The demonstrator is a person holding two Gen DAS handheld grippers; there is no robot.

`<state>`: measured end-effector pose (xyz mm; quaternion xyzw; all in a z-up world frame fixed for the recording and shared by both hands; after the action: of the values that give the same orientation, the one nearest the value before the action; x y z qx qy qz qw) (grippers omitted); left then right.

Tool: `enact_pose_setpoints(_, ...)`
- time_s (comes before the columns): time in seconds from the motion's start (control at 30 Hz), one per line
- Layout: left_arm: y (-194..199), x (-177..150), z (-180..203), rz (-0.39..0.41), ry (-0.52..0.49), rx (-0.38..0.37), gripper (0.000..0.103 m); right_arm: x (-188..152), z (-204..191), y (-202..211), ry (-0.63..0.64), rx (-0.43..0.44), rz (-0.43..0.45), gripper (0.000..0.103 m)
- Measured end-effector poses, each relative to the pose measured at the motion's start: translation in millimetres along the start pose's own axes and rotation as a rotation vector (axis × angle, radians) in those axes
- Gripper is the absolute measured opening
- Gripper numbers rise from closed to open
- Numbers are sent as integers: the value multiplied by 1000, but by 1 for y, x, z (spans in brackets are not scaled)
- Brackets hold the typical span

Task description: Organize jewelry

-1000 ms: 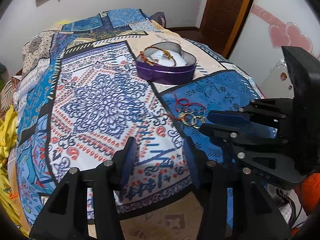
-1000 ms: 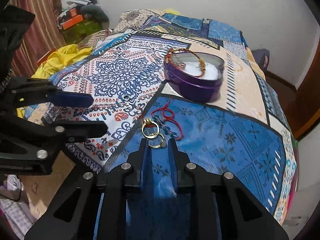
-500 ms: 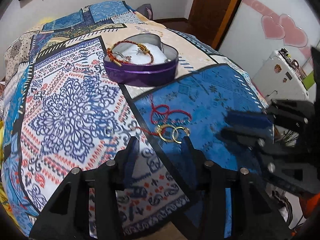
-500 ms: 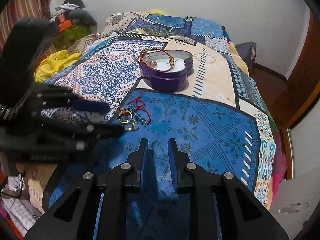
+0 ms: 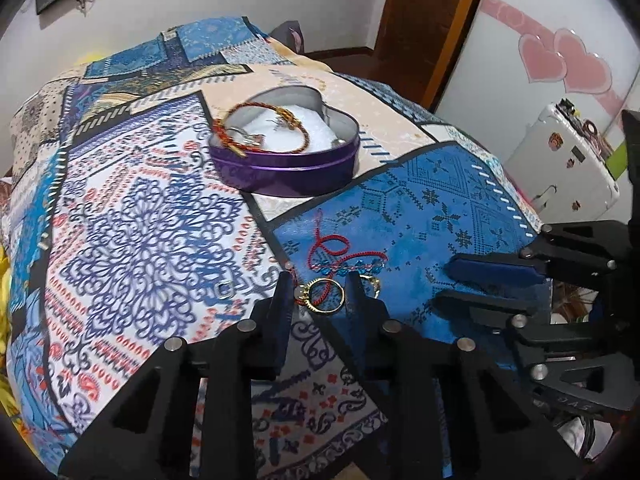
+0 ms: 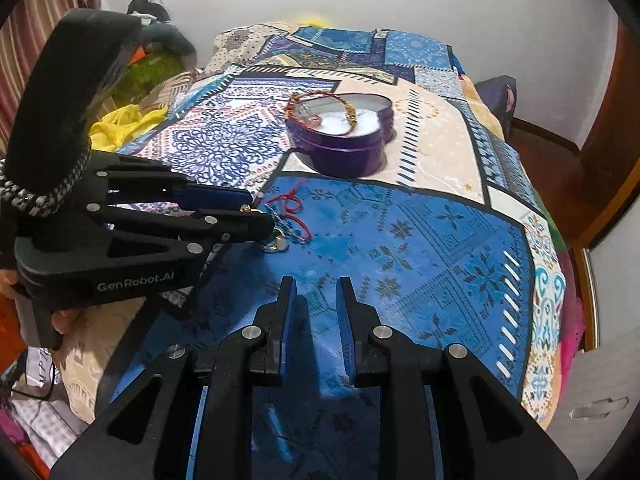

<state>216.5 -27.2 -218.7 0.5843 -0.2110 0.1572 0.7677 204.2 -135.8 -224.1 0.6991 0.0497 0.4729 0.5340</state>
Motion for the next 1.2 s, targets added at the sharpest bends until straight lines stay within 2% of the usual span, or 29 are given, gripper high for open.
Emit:
enact_pose_setpoints(0.17,26,-3,-12,55,34,-3,25,10,-14,-12,21,30,0,18)
enact_pose_setpoints(0.33,41,-9,-22,72,50,1,25,16,-22,-26,28,16,-3,19)
enact_pose_setpoints(0.67,32,-29,-31,13,55,25,25,20,-25,-30,45,-28,26,21)
enact_pose_setpoints(1.03,30,-36,-32,7,35,44,26,22,-26,-31,69,-38,44,21)
enact_pose_setpoints(1.2,28,-36,-32,25,39,46,26,21,-24,-28,54,-21,47,17)
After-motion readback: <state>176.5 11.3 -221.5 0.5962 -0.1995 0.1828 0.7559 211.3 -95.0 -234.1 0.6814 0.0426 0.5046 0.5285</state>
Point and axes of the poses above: each gripper's, at about its wrist camera, not at the fingertips, and y roughly against the way its jaws point, z to its right, x to its top, the point moved 4 cm from there along -y, roughly the way its jaws point, and after that the axes turned 11 degrees about y, right-handed, at the moved point
